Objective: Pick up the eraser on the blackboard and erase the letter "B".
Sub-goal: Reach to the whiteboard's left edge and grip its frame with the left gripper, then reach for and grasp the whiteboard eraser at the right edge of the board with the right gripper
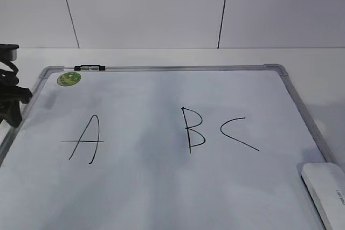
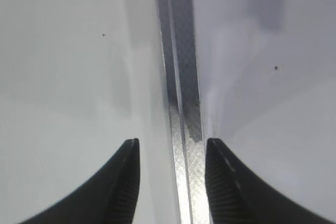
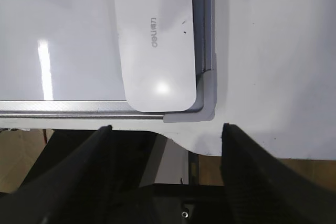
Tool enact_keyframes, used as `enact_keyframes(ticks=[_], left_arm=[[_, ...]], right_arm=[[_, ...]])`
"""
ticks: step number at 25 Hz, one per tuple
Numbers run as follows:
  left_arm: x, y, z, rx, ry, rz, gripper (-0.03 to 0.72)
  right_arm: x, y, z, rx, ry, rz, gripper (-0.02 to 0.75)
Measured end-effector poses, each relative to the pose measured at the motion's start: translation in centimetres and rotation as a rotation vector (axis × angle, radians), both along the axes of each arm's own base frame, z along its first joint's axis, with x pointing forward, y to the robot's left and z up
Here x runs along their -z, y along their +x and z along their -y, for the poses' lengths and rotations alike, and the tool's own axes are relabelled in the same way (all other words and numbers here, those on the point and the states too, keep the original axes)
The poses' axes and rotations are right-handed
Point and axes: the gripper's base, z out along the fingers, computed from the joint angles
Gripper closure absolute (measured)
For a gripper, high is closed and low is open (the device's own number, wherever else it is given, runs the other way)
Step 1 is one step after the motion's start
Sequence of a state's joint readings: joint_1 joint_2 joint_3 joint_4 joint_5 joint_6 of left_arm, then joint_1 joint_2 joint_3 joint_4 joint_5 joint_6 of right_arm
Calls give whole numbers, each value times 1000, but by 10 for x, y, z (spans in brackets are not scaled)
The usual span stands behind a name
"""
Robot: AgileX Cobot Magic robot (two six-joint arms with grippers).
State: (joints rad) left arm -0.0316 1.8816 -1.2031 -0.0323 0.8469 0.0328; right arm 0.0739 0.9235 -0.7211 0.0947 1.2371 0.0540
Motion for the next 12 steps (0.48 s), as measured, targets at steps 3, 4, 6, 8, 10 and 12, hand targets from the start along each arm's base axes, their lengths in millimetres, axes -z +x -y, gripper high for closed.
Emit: enact_keyframes(ticks=[3,4,6,8,10,12], left_arm=[[1,2,0,5,1,-5,372],[4,3,0,5,1,-12,372],[8,2,0,6,1,-28,372],[9,2,0,6,2,-33,377],[9,3,0,9,2,-32,399],[9,3,0,10,2,-34,418]], right_arm=[[0,0,0,0,0,0,237],[0,0,0,0,0,2,237],[0,0,0,0,-2,5,237],[0,0,0,0,-3,4,237],[0,0,1,-1,-11,5,237],[0,0,2,-2,-17,5,237]])
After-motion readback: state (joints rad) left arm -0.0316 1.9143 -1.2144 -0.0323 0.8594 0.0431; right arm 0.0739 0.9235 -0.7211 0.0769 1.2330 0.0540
